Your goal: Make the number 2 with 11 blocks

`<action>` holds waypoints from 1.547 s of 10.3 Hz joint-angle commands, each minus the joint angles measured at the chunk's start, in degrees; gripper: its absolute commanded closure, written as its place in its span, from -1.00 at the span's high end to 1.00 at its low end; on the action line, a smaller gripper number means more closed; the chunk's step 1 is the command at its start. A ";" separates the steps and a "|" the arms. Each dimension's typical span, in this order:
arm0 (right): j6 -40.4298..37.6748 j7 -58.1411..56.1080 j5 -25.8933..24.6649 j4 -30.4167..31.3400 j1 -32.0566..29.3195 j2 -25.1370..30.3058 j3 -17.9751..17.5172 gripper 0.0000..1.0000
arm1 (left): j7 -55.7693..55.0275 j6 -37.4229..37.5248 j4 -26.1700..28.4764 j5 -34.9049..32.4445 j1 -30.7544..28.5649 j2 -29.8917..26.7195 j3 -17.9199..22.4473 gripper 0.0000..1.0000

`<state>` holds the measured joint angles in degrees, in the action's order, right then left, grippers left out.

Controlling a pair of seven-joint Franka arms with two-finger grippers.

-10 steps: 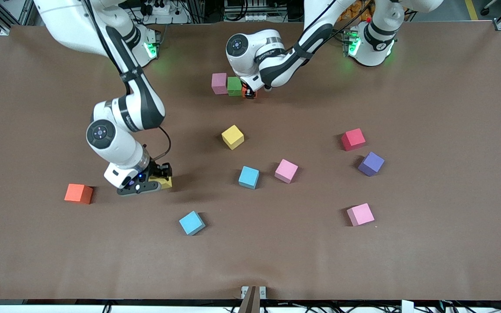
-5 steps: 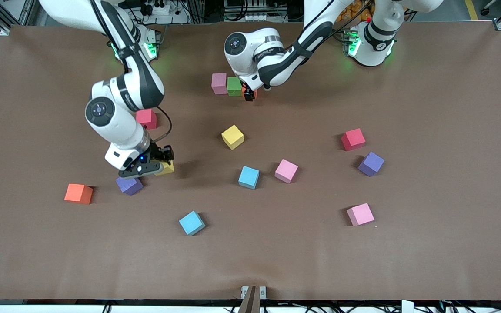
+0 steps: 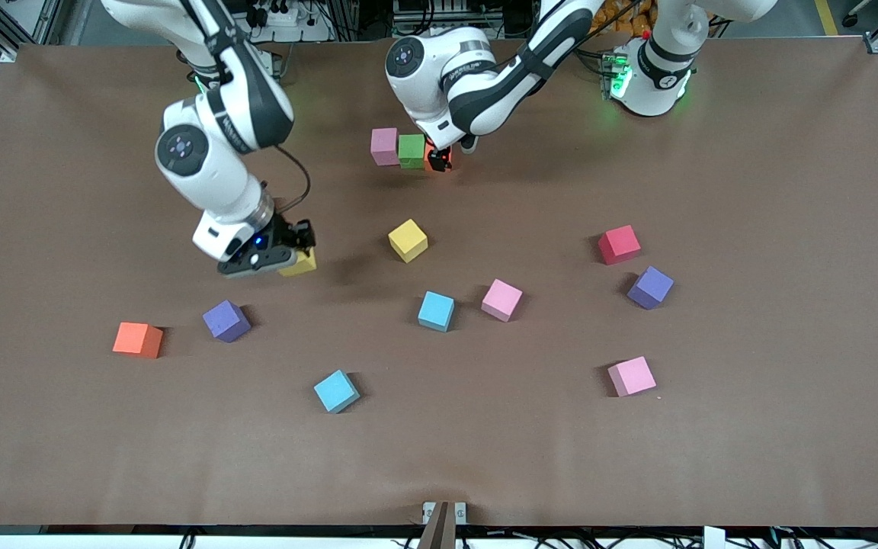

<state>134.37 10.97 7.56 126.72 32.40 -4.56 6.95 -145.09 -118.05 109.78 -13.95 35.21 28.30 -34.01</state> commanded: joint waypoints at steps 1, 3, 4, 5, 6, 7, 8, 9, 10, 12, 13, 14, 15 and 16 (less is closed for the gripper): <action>-0.34 5.36 0.70 7.11 3.36 8.40 0.96 -0.28 | 9.08 1.69 -3.67 -1.25 -1.45 -0.44 0.26 1.00; -2.35 6.87 0.70 10.81 4.77 12.97 0.96 -0.28 | 20.49 0.90 -7.99 -1.25 -4.52 1.14 0.26 1.00; -3.76 6.96 0.70 12.56 5.30 15.17 0.96 -0.28 | 27.51 0.29 -9.75 -1.43 -6.36 2.54 0.26 1.00; -5.16 7.75 0.70 12.93 5.74 15.89 0.96 -0.28 | 32.45 -1.11 -11.24 -1.43 -7.17 4.55 0.26 1.00; -5.87 12.02 0.70 12.93 7.83 15.55 0.96 -0.28 | 35.11 -2.78 -12.65 -1.60 -7.17 7.10 0.35 1.00; -5.27 16.24 0.70 12.76 10.46 15.02 0.96 -0.28 | 36.36 -4.19 -14.58 -3.69 -7.00 9.82 1.04 1.00; -4.31 18.28 0.61 12.85 12.23 14.58 0.96 -0.28 | 36.37 -4.55 -16.16 -5.37 -6.91 11.76 1.14 1.00; -3.77 20.13 0.70 12.93 13.64 14.58 0.96 -0.28 | 36.37 -5.34 -16.88 -5.30 -7.08 12.13 1.14 1.00; -4.29 21.28 0.61 13.02 14.43 15.27 0.96 -0.28 | 36.37 -5.87 -17.14 -5.30 -7.09 12.48 1.22 1.00; -5.87 20.24 0.35 16.08 12.61 19.91 1.49 -0.28 | 35.41 -7.19 -21.08 -5.21 -6.21 14.67 3.33 1.00; -8.32 17.02 0.00 16.71 10.59 22.20 1.66 -0.28 | 35.49 -7.19 -23.10 -5.38 -5.77 16.07 3.60 1.00; -11.12 12.98 -0.26 16.63 7.70 24.40 2.10 -0.28 | 35.40 -7.19 -23.91 -5.30 -4.46 16.44 4.73 1.00; -13.59 8.85 -0.26 16.63 5.50 26.07 2.71 -0.28 | 35.23 -7.19 -24.09 -5.21 -2.62 16.44 6.74 1.00; -15.35 7.94 -0.35 16.63 4.43 27.31 2.81 -0.28 | 35.14 -7.19 -24.44 -5.30 -1.65 16.35 7.72 1.00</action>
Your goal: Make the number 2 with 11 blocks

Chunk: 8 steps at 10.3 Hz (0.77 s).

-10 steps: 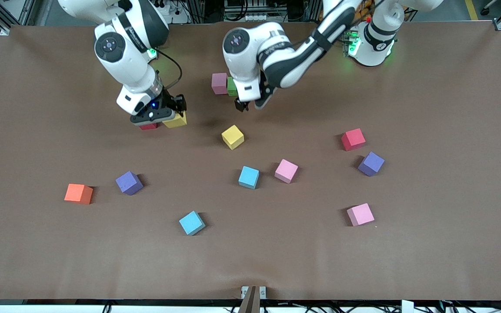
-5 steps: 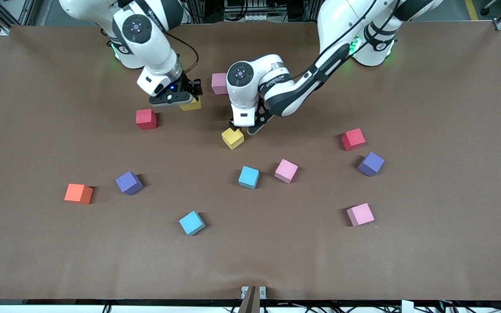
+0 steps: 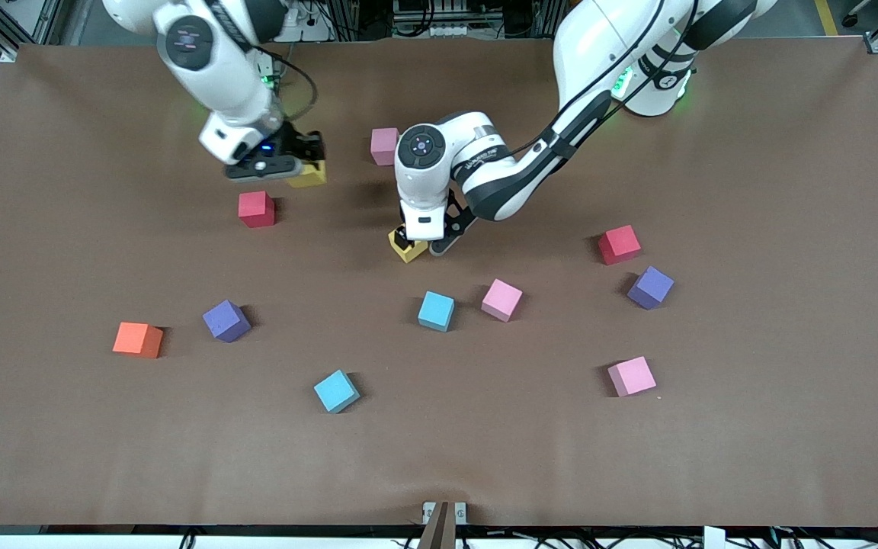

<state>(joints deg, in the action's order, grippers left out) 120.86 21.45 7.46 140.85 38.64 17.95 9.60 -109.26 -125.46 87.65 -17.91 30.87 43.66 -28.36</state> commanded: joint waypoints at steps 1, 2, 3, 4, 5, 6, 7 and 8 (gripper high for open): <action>-2.73 -2.56 -0.34 2.50 -2.17 5.77 0.50 -0.28 | -0.17 0.21 -2.22 -1.43 2.71 1.16 2.26 1.00; -2.83 -2.64 -0.42 2.50 -3.39 6.21 0.77 -0.28 | 0.09 0.21 -2.22 -1.60 2.53 1.17 2.26 1.00; -3.09 -2.73 -0.86 2.41 -3.92 6.13 0.77 -0.28 | 0.62 0.13 -2.22 -1.52 2.18 1.25 2.26 1.00; -3.00 -2.82 -1.12 2.32 -4.19 6.04 0.86 -0.28 | 0.80 -1.35 -2.31 -1.51 2.09 1.51 2.26 1.00; -2.83 -3.51 -1.65 2.15 -5.15 5.95 0.86 -0.28 | 0.89 -3.20 -2.31 -1.51 2.00 1.52 2.87 1.00; -2.83 -5.09 -1.74 2.06 -6.20 5.69 0.86 -0.28 | 0.11 -3.91 -2.57 -1.51 2.87 1.43 4.70 1.00; -2.83 -6.32 -1.83 1.97 -7.17 5.43 0.86 -0.28 | 0.79 -3.92 -2.40 -1.60 3.06 1.69 5.15 1.00; -2.57 -7.64 -2.18 1.53 -7.88 4.73 0.86 -0.28 | 0.89 -3.92 -2.40 -1.34 2.97 1.95 5.16 1.00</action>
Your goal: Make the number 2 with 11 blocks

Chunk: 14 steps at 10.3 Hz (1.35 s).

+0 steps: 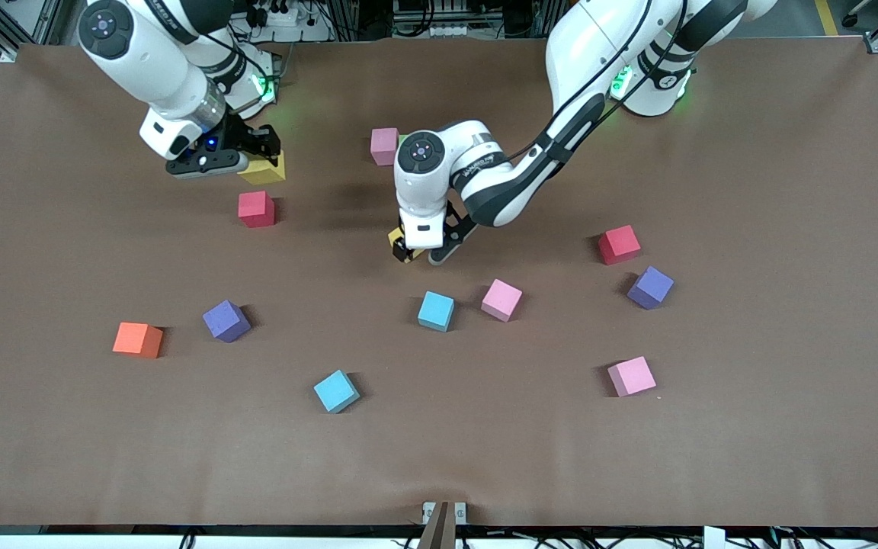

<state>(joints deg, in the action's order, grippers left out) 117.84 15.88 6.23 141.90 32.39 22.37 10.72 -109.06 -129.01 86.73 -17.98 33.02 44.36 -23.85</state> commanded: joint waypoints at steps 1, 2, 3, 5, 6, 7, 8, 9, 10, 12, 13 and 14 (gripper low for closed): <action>0.64 -2.43 -0.96 -0.39 -1.98 -0.74 -0.27 -0.28 | 0.69 -0.27 -1.56 -1.10 0.82 1.08 0.56 1.00; 0.81 -2.44 -1.04 -1.09 -1.98 -1.79 -0.27 -0.28 | 0.60 -0.27 -1.65 -0.49 1.60 1.34 0.47 1.00; 1.08 -2.44 -1.04 -1.27 -1.98 -2.32 -0.27 -0.28 | 0.52 -0.27 -1.74 0.83 2.83 1.25 0.47 1.00; 1.34 -2.44 -1.04 -1.45 -2.07 -2.77 -0.27 -0.28 | 0.34 -0.27 -3.13 1.54 3.45 1.77 0.56 1.00; 1.52 -2.44 -1.04 -1.63 -2.07 -3.03 -0.27 -0.28 | 0.25 -0.27 -3.93 1.54 3.54 2.39 0.56 1.00; 1.78 -2.44 -1.04 -1.71 -1.98 -3.38 -0.27 -0.28 | 0.25 -0.27 -4.02 1.54 3.89 2.48 0.56 1.00; 1.96 -2.44 -1.13 -1.80 -2.07 -3.47 -0.27 -0.28 | 0.25 -0.27 -4.20 1.45 4.16 3.09 0.65 1.00; 2.22 -2.44 -1.22 -1.80 -2.07 -3.82 -0.18 -0.28 | 0.25 -0.27 -4.90 1.37 4.16 3.53 0.74 1.00; 2.66 -2.44 -1.22 -1.98 -2.07 -4.26 -0.18 -0.28 | 0.25 -0.27 -5.08 1.37 4.42 4.06 0.74 1.00; 3.18 -2.44 -1.22 -2.07 -1.98 -4.96 -0.09 -0.28 | 0.43 -0.36 -5.17 1.37 5.91 4.50 1.96 1.00; 3.45 -2.52 -1.22 -2.07 -1.90 -5.31 0.43 -0.28 | 0.25 -0.36 -5.95 1.37 6.87 5.20 2.92 1.00; 3.45 -2.44 -1.22 -2.07 -1.89 -5.41 0.52 -0.28 | 0.16 -0.36 -6.74 1.37 7.93 5.90 3.98 1.00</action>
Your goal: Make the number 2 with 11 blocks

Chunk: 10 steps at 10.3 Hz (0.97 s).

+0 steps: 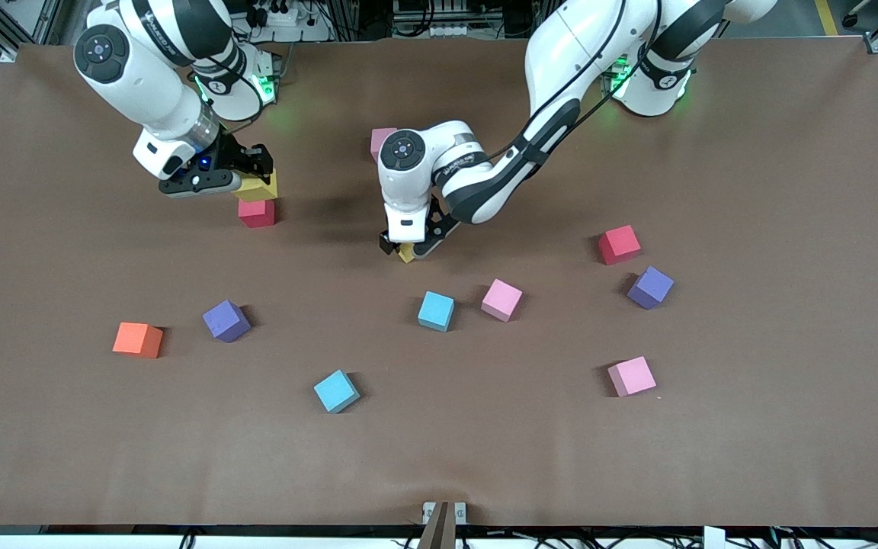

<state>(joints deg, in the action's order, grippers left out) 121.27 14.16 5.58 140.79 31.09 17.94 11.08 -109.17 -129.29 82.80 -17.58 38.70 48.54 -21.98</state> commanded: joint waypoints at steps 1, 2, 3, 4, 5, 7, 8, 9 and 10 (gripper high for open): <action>0.19 -0.80 -0.57 -0.96 -0.51 -1.06 0.17 -0.28 | 0.45 -0.08 -2.91 0.96 2.52 2.00 2.46 1.00; 0.28 -0.80 -0.57 -0.96 -0.51 -1.15 0.17 -0.28 | 0.54 -0.08 -2.91 0.79 2.52 2.00 2.55 1.00; 0.37 -0.80 -0.57 -0.96 -0.50 -1.41 0.17 -0.28 | 0.71 -0.08 -2.82 0.87 2.26 1.91 2.55 -0.10; 0.37 -0.71 -0.57 -0.96 -0.42 -1.50 0.17 -0.28 | 0.71 -0.08 -2.73 0.79 2.17 1.91 2.55 -0.89; 0.37 -0.71 -0.57 -0.96 -0.42 -1.50 0.17 -0.28 | 0.80 0.00 -2.65 0.18 2.52 1.83 2.55 -1.00; 0.46 -0.71 -0.57 -0.96 -0.42 -1.50 0.17 -0.28 | 3.59 0.35 -2.04 -2.10 2.52 1.21 2.47 -1.00; 0.46 -0.71 -0.57 -0.96 -0.50 -1.50 0.17 -0.28 | 6.92 1.14 -1.51 -2.03 2.35 0.51 2.12 -1.00; 0.55 -0.71 -0.57 -0.96 -0.50 -1.59 0.17 -0.28 | 9.65 3.67 -1.42 -2.02 2.35 -0.02 1.68 -1.00; 1.07 -0.71 -0.57 -0.96 -0.50 -1.85 0.17 -0.28 | 13.25 5.70 -0.89 -2.02 2.09 -0.89 0.54 -1.00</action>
<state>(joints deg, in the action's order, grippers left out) 121.96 14.11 5.57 140.73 31.09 17.07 11.27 -99.78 -127.00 81.18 -18.40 40.66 49.54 -20.49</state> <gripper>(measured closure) 0.405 0.370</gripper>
